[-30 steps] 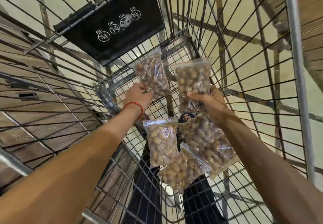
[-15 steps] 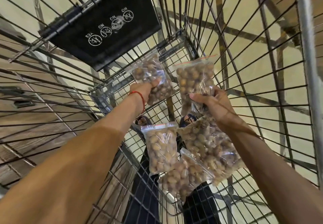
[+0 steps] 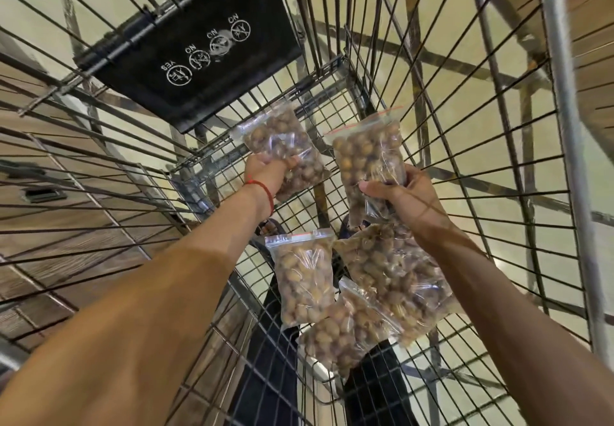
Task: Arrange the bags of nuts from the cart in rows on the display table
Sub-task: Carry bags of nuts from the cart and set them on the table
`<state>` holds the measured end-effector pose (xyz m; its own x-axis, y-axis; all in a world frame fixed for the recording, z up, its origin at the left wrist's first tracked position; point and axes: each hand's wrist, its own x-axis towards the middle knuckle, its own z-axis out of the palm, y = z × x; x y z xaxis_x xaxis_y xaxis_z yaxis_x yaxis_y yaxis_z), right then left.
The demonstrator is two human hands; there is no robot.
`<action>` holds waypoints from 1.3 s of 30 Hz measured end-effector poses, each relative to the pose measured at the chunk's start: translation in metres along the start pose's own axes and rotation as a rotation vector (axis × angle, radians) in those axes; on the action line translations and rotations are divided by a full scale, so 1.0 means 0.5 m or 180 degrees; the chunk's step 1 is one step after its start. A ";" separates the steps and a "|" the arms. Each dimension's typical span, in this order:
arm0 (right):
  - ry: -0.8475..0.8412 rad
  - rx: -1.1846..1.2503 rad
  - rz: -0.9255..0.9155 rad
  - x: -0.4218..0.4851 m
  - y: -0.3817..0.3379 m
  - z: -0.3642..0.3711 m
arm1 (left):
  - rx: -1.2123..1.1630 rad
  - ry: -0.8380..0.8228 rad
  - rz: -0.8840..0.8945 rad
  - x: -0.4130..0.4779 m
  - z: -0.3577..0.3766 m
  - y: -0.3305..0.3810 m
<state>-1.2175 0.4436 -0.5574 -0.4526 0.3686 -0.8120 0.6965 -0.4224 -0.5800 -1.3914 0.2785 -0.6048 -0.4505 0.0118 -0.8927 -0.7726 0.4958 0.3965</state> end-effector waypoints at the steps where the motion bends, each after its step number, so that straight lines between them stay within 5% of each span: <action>1: -0.0020 -0.0057 -0.0006 -0.004 -0.001 -0.001 | -0.0177 -0.0097 -0.0138 -0.004 -0.008 -0.004; 9: -0.0079 -0.0150 0.0017 -0.043 0.012 -0.012 | -0.0665 -0.1108 -0.0772 -0.083 -0.064 -0.028; 31: -0.0327 -0.0465 -0.0166 -0.356 0.008 -0.068 | -0.1924 -0.1270 -0.0064 -0.524 -0.091 -0.231; 39: -0.0655 -0.0557 -0.0475 -0.494 0.034 -0.087 | -0.2156 -0.0798 0.0653 -0.665 -0.098 -0.325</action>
<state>-1.0696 0.3812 -0.3638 -0.6480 0.2328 -0.7252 0.6911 -0.2206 -0.6883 -1.1377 0.1516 -0.3619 -0.5624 0.2841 -0.7765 -0.8268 -0.1795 0.5331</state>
